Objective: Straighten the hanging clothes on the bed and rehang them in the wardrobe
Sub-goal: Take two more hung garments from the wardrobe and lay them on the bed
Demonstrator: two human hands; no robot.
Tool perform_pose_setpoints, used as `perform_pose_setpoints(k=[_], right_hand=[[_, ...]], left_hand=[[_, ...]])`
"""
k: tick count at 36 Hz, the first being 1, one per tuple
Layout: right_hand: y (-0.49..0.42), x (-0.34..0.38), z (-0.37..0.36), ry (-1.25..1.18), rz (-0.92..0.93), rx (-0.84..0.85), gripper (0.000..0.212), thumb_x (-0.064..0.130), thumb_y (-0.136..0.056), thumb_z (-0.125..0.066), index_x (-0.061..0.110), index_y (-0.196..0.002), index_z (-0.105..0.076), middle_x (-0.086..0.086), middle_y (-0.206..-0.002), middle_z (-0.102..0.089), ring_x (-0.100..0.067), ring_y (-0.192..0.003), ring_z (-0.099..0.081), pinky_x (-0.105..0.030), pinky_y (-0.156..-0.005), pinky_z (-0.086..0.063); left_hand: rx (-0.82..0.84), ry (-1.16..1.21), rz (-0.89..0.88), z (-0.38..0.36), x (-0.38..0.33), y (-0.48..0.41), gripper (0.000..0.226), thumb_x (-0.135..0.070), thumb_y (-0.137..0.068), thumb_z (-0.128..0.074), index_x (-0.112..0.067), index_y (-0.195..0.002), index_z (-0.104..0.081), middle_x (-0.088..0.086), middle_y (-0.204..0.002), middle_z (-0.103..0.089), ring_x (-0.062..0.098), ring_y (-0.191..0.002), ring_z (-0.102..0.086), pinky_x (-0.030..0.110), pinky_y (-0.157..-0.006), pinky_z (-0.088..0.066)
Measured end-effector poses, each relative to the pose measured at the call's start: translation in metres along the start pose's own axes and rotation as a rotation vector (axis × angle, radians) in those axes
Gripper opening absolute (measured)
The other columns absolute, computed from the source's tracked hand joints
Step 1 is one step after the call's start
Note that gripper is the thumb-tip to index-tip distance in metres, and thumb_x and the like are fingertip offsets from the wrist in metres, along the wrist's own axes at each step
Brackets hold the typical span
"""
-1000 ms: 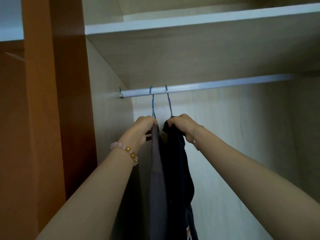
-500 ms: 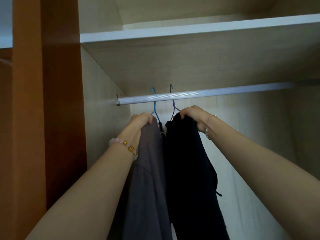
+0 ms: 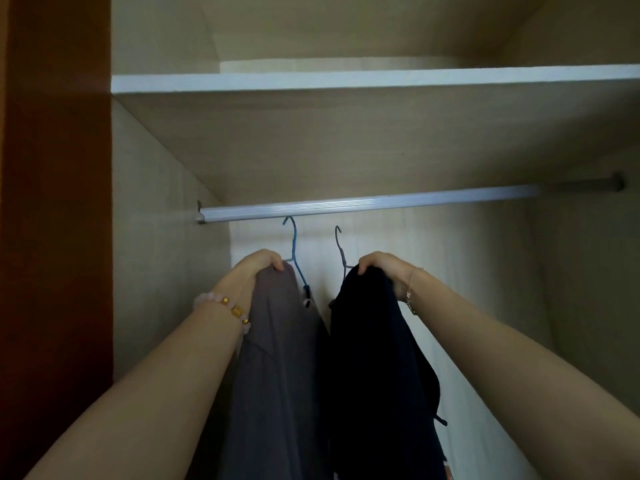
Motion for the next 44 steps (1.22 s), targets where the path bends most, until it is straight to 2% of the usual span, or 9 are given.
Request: perform_pose_setpoints(k=[5, 9, 12, 16, 19, 24, 29, 36, 44], right_hand=[[0.021, -0.048, 0.011, -0.008, -0.067, -0.011, 0.010, 0.006, -0.076, -0.050, 0.003, -0.068, -0.055, -0.009, -0.053, -0.058, -0.020, -0.042, -0.056, -0.020, -0.045, -0.046], [0.052, -0.098, 0.016, -0.050, -0.103, 0.010, 0.032, 0.011, -0.057, -0.058, -0.001, -0.086, -0.065, -0.018, -0.086, -0.064, -0.031, -0.077, -0.060, -0.034, -0.076, -0.047], [0.089, -0.140, 0.020, -0.110, -0.105, -0.013, 0.039, 0.007, -0.063, -0.057, -0.007, -0.098, -0.068, -0.016, -0.101, -0.067, -0.031, -0.091, -0.062, -0.035, -0.086, -0.048], [0.159, -0.199, 0.030, -0.170, -0.092, -0.053, 0.037, -0.001, -0.077, -0.050, 0.002, -0.110, -0.067, -0.014, -0.111, -0.070, -0.029, -0.105, -0.065, -0.031, -0.084, -0.053], [0.211, -0.242, 0.038, -0.129, -0.113, -0.127, 0.038, -0.009, -0.082, -0.045, 0.005, -0.109, -0.067, -0.004, -0.111, -0.072, -0.019, -0.101, -0.067, -0.022, -0.078, -0.052], [0.295, -0.288, 0.040, -0.001, -0.210, -0.226, 0.041, -0.019, -0.083, -0.046, 0.005, -0.109, -0.066, -0.006, -0.106, -0.073, -0.017, -0.091, -0.069, -0.018, -0.073, -0.055], [0.372, -0.295, 0.037, 0.101, -0.268, -0.365, 0.036, -0.011, -0.083, -0.058, 0.017, -0.100, -0.073, -0.004, -0.104, -0.074, -0.012, -0.092, -0.069, -0.016, -0.077, -0.052], [0.455, -0.287, -0.015, 0.165, -0.276, -0.699, 0.038, -0.005, -0.084, -0.059, 0.026, -0.099, -0.075, -0.005, -0.106, -0.073, -0.027, -0.105, -0.065, -0.040, -0.096, -0.047], [0.558, -0.282, -0.132, 0.149, -0.276, -1.141, 0.036, -0.010, -0.086, -0.053, 0.014, -0.110, -0.067, 0.002, -0.104, -0.074, -0.012, -0.098, -0.068, -0.015, -0.077, -0.052]], left_hand=[[0.006, 0.057, 0.103, -0.027, 0.048, 0.019, 0.021, 0.000, -0.077, -0.053, -0.004, -0.057, -0.053, 0.011, -0.072, -0.049, 0.021, -0.059, -0.043, 0.024, -0.053, -0.035], [0.024, 0.233, 0.155, -0.066, 0.095, 0.062, 0.037, -0.010, -0.054, -0.067, -0.016, -0.021, -0.051, 0.006, -0.065, -0.048, 0.015, -0.058, -0.039, 0.011, -0.036, -0.035], [0.045, 0.393, 0.224, -0.091, 0.140, 0.094, 0.008, -0.017, -0.014, -0.057, -0.017, -0.020, -0.053, -0.001, -0.041, -0.052, 0.018, -0.060, -0.043, 0.012, -0.039, -0.038], [0.125, 0.538, 0.184, -0.115, 0.203, 0.150, 0.033, -0.007, -0.030, -0.054, -0.023, -0.052, -0.074, -0.012, -0.050, -0.066, 0.012, -0.069, -0.058, 0.012, -0.055, -0.046], [0.154, 0.594, 0.131, -0.129, 0.237, 0.207, 0.060, -0.008, -0.029, -0.058, -0.015, -0.087, -0.068, -0.013, -0.065, -0.071, 0.002, -0.069, -0.065, 0.012, -0.064, -0.050], [0.270, 0.588, 0.111, -0.147, 0.269, 0.259, 0.045, 0.019, -0.064, -0.055, -0.015, -0.093, -0.061, -0.018, -0.068, -0.073, -0.011, -0.066, -0.065, 0.003, -0.059, -0.048], [0.417, 0.551, 0.132, -0.165, 0.272, 0.285, 0.050, 0.007, -0.053, -0.053, -0.019, -0.095, -0.063, -0.019, -0.074, -0.074, -0.009, -0.071, -0.065, 0.003, -0.063, -0.048], [0.627, 0.530, 0.071, -0.188, 0.274, 0.333, 0.057, 0.030, -0.074, -0.045, -0.023, -0.085, -0.061, -0.027, -0.060, -0.068, -0.018, -0.062, -0.061, -0.002, -0.059, -0.043], [1.041, 0.546, -0.034, -0.166, 0.298, 0.394, 0.049, 0.017, -0.074, -0.063, -0.028, -0.091, -0.062, -0.029, -0.077, -0.071, -0.015, -0.076, -0.064, 0.002, -0.065, -0.046]])
Point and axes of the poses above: each hand's wrist, its own y-axis away from the middle knuckle, its own z-axis out of the back of the hand, x = y × z, the point moved 3 cm from there along -y, towards the middle knuckle
